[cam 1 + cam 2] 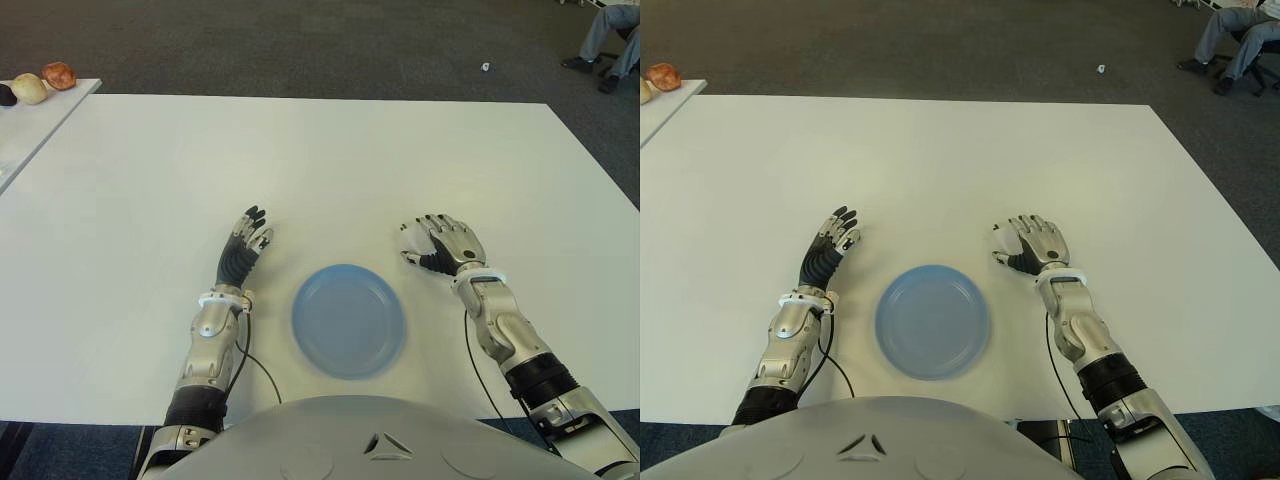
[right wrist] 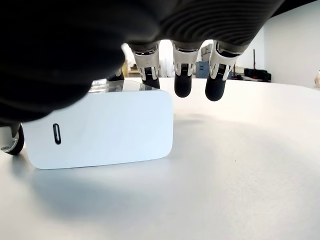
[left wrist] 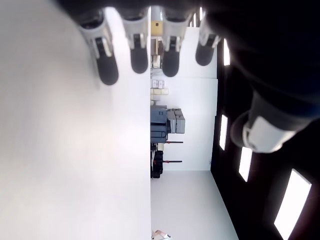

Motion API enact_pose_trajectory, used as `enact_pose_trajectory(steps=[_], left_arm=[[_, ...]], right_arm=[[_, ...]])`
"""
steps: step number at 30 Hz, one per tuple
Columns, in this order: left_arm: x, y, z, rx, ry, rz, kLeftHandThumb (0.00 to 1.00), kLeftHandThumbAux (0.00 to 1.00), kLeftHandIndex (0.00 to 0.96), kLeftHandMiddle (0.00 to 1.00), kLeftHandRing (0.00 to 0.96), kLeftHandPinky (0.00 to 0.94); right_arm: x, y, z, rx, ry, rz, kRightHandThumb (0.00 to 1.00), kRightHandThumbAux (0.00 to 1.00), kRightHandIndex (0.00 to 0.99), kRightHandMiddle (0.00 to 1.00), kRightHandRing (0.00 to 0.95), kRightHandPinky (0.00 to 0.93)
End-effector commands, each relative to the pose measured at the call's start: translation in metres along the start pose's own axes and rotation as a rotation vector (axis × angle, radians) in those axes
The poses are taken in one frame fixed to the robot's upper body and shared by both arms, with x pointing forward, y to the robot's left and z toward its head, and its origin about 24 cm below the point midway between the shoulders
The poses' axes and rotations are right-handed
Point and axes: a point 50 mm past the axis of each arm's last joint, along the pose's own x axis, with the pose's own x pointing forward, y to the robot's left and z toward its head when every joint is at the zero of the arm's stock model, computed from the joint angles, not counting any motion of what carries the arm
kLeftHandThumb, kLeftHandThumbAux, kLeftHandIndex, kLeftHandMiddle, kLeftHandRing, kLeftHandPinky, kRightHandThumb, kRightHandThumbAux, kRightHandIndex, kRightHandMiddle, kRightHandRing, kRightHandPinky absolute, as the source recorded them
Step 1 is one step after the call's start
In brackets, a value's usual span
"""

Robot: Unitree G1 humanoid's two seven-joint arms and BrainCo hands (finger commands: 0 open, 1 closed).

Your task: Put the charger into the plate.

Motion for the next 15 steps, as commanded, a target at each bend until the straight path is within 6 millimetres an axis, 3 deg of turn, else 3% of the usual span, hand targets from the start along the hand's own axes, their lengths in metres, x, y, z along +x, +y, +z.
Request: enact_pose_trajectory(steps=[1, 15], left_arm=[[-0.0137, 0.0006, -0.0258, -0.021, 0.145, 0.005, 0.000, 0.546, 0.047, 0.122, 0.107, 0.090], [-0.0149, -0.0013, -0.0269, -0.027, 0.146, 0.008, 0.000, 0.540, 0.050, 0.120, 0.104, 0.083]], right_arm=[[-0.0054, 0.0134, 0.0014, -0.039, -0.011, 0.058, 0.201, 0.281, 0.000, 0.000, 0.000, 0.000], [-0.0068, 0.0111, 0.0045, -0.064, -0.033, 0.040, 0.206, 0.267, 0.000, 0.000, 0.000, 0.000]])
